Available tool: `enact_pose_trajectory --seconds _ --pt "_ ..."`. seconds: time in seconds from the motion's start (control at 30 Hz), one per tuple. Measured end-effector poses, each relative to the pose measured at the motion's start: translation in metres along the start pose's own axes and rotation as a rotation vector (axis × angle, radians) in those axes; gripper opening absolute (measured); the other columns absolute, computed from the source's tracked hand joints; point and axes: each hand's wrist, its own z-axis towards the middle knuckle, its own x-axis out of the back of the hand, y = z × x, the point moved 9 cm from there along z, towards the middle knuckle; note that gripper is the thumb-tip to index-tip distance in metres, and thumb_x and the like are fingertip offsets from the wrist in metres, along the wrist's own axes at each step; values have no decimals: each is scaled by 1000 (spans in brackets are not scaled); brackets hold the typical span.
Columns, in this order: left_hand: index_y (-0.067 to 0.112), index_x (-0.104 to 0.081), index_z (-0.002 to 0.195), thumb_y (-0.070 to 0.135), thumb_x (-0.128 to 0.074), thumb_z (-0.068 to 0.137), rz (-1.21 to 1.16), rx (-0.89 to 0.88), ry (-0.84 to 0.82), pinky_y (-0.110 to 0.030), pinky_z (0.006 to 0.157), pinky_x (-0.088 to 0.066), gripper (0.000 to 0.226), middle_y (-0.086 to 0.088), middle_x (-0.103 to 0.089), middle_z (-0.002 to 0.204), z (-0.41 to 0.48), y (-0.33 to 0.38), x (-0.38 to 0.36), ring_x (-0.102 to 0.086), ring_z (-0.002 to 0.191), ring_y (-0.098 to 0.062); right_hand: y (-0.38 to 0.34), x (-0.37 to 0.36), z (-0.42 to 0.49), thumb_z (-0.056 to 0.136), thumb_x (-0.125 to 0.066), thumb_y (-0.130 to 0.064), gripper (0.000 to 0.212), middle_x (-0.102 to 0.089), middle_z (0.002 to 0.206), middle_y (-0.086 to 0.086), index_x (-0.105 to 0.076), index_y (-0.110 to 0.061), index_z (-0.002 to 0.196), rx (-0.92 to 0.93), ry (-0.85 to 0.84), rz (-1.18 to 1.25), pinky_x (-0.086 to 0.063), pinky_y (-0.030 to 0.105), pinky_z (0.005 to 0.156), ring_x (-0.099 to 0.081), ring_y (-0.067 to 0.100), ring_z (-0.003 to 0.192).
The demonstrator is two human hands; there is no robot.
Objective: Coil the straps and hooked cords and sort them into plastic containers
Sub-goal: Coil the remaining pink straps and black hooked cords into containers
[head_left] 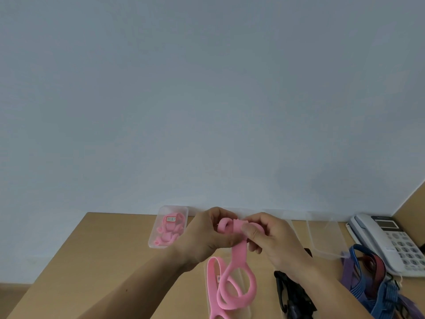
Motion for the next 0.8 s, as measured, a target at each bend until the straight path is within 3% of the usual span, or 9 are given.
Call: enact_pose_trajectory --seconds 0.1,0.23,0.4,0.5,0.57,0.67,0.8 --pt "11 -72 101 29 -82 80 64 13 -77 -42 84 -59 29 -13 -74 99 -1 0 -6 -70 90 -25 -5 2 1 87 -70 -29 8 -67 67 -4 -71 -25 94 43 -5 19 -49 20 57 -62 11 58" --pt "6 -71 101 27 -80 80 105 42 -94 -34 74 -55 31 -18 -72 97 -3 1 -3 -67 80 -20 -8 -2 0 89 -69 -20 9 -68 70 -9 -70 -22 98 84 -37 -6 -49 18 58 -61 9 60" --pt "3 -63 105 12 -80 78 -37 94 -109 -39 77 -58 33 -14 -72 95 -4 1 -2 -71 86 -29 -18 -2 -1 88 -71 -14 18 -71 89 -11 -68 -24 103 162 -6 -43 -52 19 71 -66 5 78" --pt "0 -61 113 23 -77 83 -127 113 -127 -45 82 -58 40 -20 -71 103 -6 5 -6 -71 96 -36 -21 -2 -4 86 -75 -14 25 -70 98 -9 -65 -30 103 182 1 -96 -56 26 77 -67 13 90" --pt "-1 -62 108 27 -72 84 -163 118 -103 -46 82 -59 38 -21 -70 99 -6 6 -5 -71 92 -36 -22 -3 -6 84 -76 -10 33 -70 99 -10 -65 -35 102 197 5 -99 -55 25 78 -66 13 90" --pt "-3 -63 105 19 -74 80 -187 124 -67 -46 83 -59 35 -27 -65 98 -5 6 -4 -70 87 -35 -22 -4 -9 82 -77 -11 37 -68 100 -14 -63 -41 99 198 9 -131 -54 23 75 -65 10 89" --pt "-4 -63 105 10 -79 73 -219 128 -56 -40 77 -58 38 -18 -65 86 -5 1 -4 -67 80 -30 -17 -8 -11 77 -79 -20 33 -66 95 -11 -63 -40 98 151 -47 -104 -58 30 76 -66 14 88"
